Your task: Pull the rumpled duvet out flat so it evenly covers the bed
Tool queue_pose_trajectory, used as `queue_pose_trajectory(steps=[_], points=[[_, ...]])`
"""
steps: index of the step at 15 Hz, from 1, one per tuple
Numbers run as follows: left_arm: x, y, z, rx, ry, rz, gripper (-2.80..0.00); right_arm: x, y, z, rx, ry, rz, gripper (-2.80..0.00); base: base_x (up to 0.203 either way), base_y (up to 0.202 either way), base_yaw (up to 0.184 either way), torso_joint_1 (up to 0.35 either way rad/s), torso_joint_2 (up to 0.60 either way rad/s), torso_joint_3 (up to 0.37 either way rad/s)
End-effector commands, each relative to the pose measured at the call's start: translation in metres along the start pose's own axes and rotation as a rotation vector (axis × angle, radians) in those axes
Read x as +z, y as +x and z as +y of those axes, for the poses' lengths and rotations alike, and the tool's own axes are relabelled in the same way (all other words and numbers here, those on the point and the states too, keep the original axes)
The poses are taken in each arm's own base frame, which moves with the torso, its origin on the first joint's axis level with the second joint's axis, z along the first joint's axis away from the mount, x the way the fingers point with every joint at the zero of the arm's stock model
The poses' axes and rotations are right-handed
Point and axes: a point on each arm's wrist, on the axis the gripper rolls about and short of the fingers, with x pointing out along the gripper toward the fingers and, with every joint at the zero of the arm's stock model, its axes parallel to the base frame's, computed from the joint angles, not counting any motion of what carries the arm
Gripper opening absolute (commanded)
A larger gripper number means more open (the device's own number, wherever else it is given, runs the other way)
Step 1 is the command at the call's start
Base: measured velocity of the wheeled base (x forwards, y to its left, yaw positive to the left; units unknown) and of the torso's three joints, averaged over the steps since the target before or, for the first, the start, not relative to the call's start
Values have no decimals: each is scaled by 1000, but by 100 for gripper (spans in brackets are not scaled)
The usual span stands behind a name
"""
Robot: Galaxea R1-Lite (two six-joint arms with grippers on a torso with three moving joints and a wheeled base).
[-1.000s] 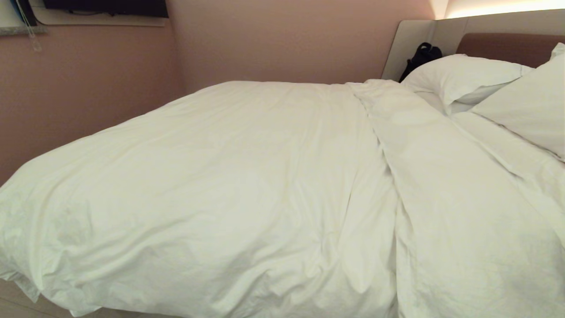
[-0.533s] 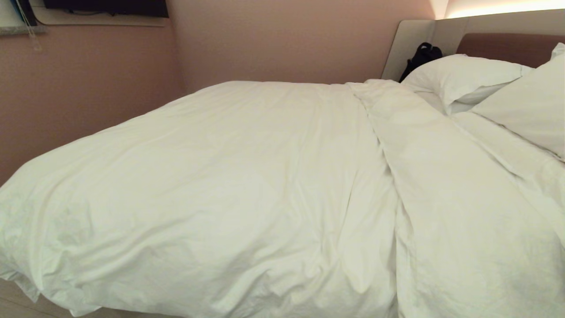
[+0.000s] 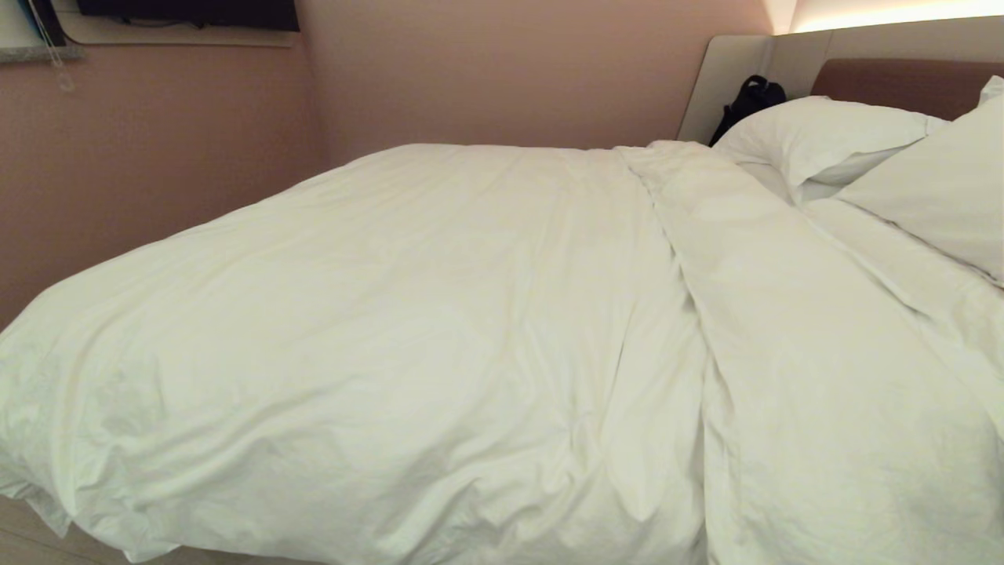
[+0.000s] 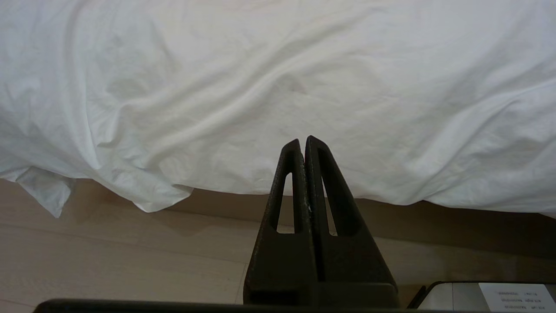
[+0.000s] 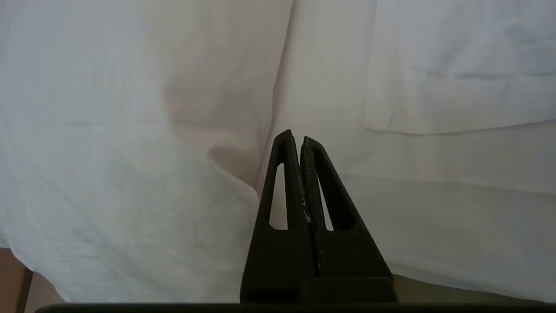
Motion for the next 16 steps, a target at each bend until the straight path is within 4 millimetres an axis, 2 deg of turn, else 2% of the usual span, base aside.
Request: queue_pose_trajectory(steps=[1, 9, 16], points=[[0, 0, 0, 1, 1, 1, -280, 0, -6, 6, -5, -33, -15, -280, 0, 0, 0, 0, 0, 0], [0, 0, 0, 1, 1, 1, -280, -10, -1, 2, -133, -479, -187, -280, 0, 0, 0, 0, 0, 0], [0, 0, 0, 1, 1, 1, -280, -1, -5, 6, -146, -492, -215, -280, 0, 0, 0, 0, 0, 0]])
